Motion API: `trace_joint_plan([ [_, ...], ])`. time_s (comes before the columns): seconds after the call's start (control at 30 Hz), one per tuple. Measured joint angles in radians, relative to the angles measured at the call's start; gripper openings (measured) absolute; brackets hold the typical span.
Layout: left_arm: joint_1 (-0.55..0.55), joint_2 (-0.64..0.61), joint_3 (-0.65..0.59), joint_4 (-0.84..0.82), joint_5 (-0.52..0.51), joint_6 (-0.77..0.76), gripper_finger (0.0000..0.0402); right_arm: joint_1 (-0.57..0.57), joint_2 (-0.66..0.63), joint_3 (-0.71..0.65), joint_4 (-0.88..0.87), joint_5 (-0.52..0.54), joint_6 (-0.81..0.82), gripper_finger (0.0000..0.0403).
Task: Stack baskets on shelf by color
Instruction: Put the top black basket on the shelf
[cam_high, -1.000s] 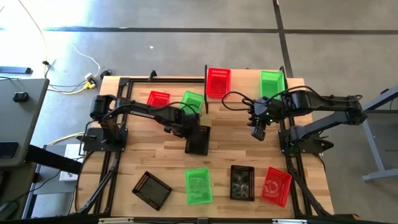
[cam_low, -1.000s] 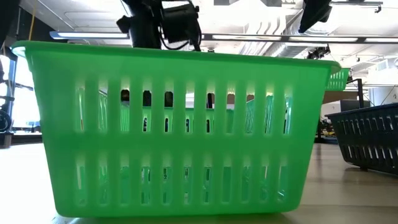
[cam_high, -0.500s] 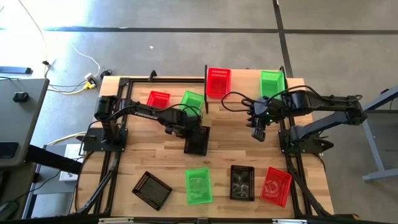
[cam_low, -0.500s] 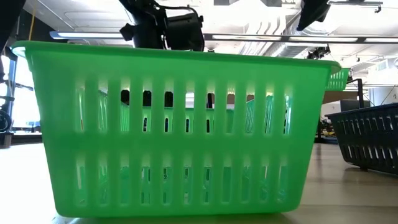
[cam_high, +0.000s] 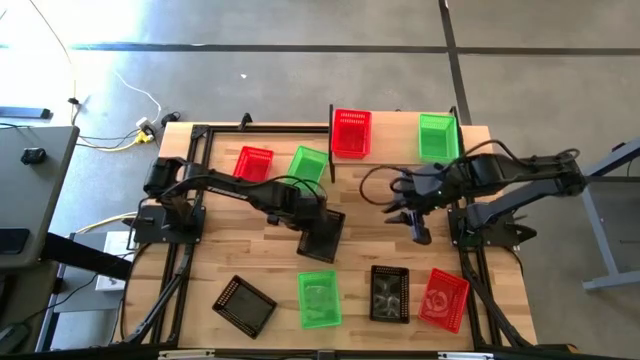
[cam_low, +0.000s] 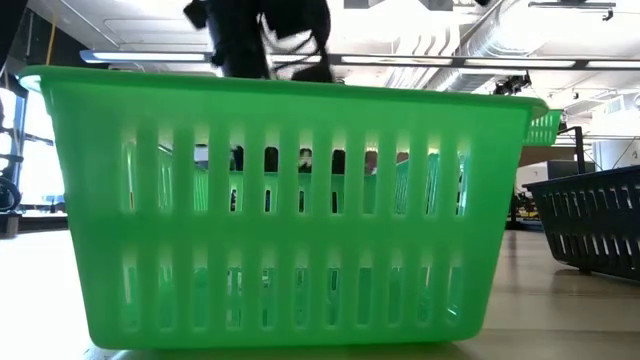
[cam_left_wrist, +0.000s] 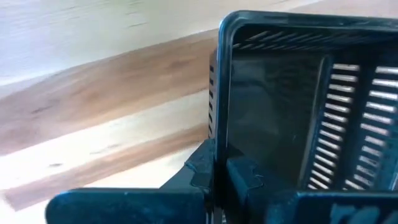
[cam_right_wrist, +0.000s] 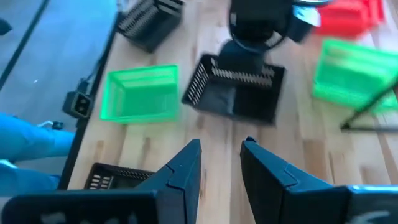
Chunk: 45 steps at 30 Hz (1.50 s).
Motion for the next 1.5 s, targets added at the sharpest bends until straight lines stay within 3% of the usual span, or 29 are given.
trace_joint_plan([
  [0.27, -0.034, -0.002, 0.192, -0.164, -0.109, -0.005, 0.0002, 0.073, 0.031, 0.000, 0.118, -0.002, -0.071, 0.0099],
  [0.67, -0.033, -0.002, 0.391, -0.514, -0.284, -0.071, 0.0002, 0.112, 0.224, 0.000, 0.350, 0.015, -0.251, 0.0099],
  [0.97, -0.028, -0.002, 0.395, -0.526, -0.329, -0.173, 0.0003, 0.112, 0.380, 0.000, 0.379, 0.218, -0.386, 0.0099],
  [1.33, -0.017, -0.002, 0.395, -0.494, -0.355, -0.187, 0.0003, 0.112, 0.459, 0.000, 0.450, 0.254, -0.396, 0.0099],
  [1.5, -0.017, -0.002, 0.395, -0.457, -0.357, -0.188, 0.0003, 0.106, 0.466, 0.000, 0.455, 0.356, -0.378, 0.0099],
])
